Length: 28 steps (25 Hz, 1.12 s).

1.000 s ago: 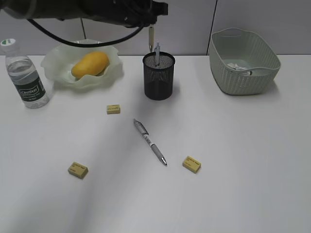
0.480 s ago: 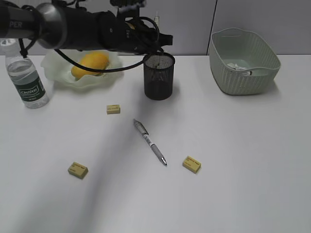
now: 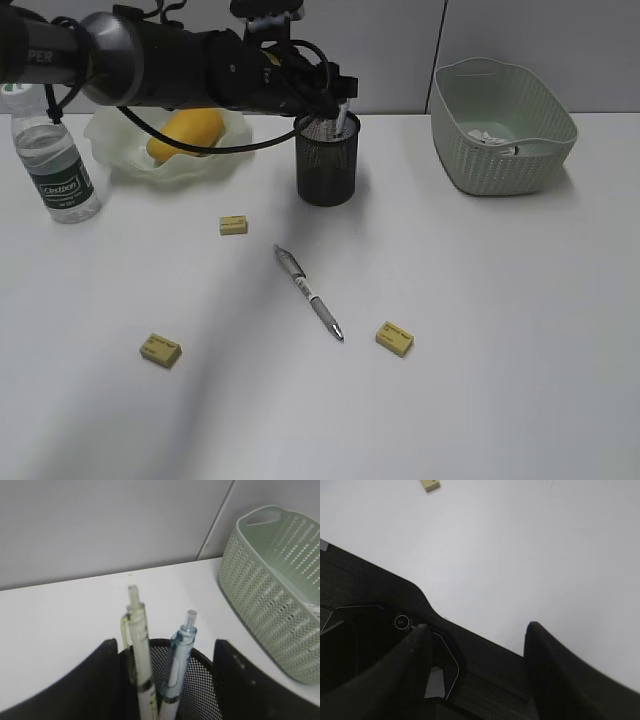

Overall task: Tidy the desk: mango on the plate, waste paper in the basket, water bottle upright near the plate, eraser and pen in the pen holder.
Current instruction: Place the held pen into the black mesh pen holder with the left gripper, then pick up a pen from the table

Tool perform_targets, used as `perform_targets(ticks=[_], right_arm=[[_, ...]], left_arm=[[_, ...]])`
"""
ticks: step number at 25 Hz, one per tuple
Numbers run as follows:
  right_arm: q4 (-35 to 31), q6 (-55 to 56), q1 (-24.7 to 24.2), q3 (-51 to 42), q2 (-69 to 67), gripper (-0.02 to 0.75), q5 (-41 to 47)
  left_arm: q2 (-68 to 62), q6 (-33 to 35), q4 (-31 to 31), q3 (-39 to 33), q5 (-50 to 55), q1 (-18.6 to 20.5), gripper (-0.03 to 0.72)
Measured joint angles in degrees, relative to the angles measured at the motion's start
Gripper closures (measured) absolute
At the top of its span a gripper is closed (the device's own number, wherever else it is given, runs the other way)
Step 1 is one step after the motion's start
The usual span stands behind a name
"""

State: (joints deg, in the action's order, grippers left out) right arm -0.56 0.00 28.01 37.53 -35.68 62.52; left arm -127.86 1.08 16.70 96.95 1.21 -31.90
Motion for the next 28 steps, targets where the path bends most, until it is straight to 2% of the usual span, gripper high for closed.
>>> perform_targets(ticks=[4,9,12,15,24,28], right_arm=[[0.0,0.0,0.0,0.0,0.0,0.271,0.0],[0.0,0.0,0.0,0.0,0.0,0.271,-0.05],[0.0,0.0,0.0,0.0,0.0,0.271,-0.05],[0.0,0.0,0.0,0.0,0.0,0.271,-0.05],[0.0,0.0,0.0,0.0,0.0,0.271,-0.77],[0.0,0.0,0.0,0.0,0.0,0.271,-1.71]], left_arm=[[0.63,0.0,0.0,0.0,0.0,0.0,0.204],[4.4,0.0,-1.45,0.0,0.88,0.0,0.201],[7.15,0.0,-4.12,0.02,5.52,0.0,0.201],[9.73,0.0,-7.36,0.02,14.58,0.0,0.201],[17.39,0.0,-13.87,0.02,52.62,0.0,0.201],[21.08,0.0,-16.7,0.02,65.8,0.0,0.21]])
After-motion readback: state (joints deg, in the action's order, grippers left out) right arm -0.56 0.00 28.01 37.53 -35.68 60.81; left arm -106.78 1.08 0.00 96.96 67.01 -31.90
